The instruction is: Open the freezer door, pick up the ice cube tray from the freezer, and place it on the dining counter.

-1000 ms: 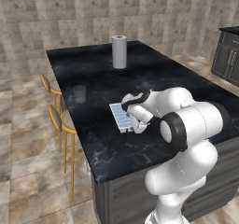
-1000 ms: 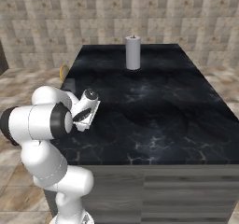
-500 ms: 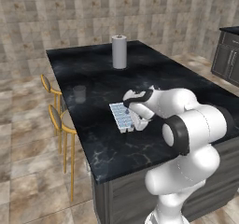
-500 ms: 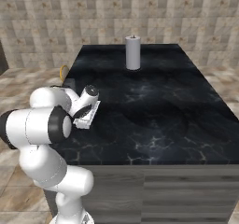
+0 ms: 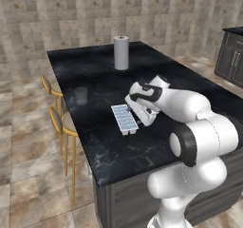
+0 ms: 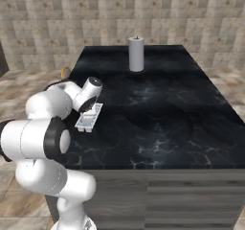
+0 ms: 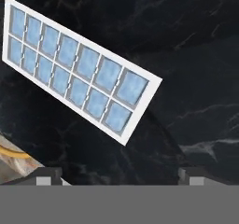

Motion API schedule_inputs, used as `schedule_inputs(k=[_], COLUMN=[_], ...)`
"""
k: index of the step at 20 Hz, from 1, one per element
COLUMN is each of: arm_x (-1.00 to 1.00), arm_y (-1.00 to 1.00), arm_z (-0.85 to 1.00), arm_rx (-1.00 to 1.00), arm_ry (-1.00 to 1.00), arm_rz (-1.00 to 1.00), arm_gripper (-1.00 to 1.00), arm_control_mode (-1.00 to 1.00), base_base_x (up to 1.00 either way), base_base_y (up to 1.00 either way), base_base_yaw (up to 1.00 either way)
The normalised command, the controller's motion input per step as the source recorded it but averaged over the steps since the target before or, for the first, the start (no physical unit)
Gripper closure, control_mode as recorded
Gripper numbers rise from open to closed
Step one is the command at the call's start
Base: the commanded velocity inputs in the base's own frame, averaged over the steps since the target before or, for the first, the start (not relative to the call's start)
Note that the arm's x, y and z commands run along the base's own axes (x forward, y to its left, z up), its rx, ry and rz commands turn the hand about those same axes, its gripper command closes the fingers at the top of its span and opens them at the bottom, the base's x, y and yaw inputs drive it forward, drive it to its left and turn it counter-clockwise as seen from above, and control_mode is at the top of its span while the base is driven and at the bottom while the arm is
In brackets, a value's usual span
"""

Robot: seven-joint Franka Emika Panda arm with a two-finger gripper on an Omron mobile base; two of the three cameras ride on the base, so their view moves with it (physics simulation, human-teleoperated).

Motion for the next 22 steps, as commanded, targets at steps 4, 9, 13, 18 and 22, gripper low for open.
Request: schedule_inputs(k=[4, 9, 13, 18, 22], arm_x=[-0.18, -0.47, -0.81, -1.0, -1.0], arm_y=[0.0, -0.03, -0.17, -0.36, -0.39], arm_z=[0.38, 0.49, 0.53, 0.45, 0.42], arm_rx=[-0.16, -0.14, -0.11, -0.09, -0.07], arm_ry=[-0.01, -0.04, -0.11, -0.13, -0.14], arm_rz=[0.2, 0.18, 0.16, 0.16, 0.15], arm_gripper=[-1.0, -1.0, -1.0, -1.0, -1.0], arm_control_mode=[-1.0, -1.0, -1.0, -1.0, -1.0], base_base_x=[0.0, 0.0, 0.0, 0.0, 0.0], base_base_y=[0.0, 0.0, 0.0, 0.0, 0.0], base_base_yaw=[0.0, 0.0, 0.0, 0.0, 0.0])
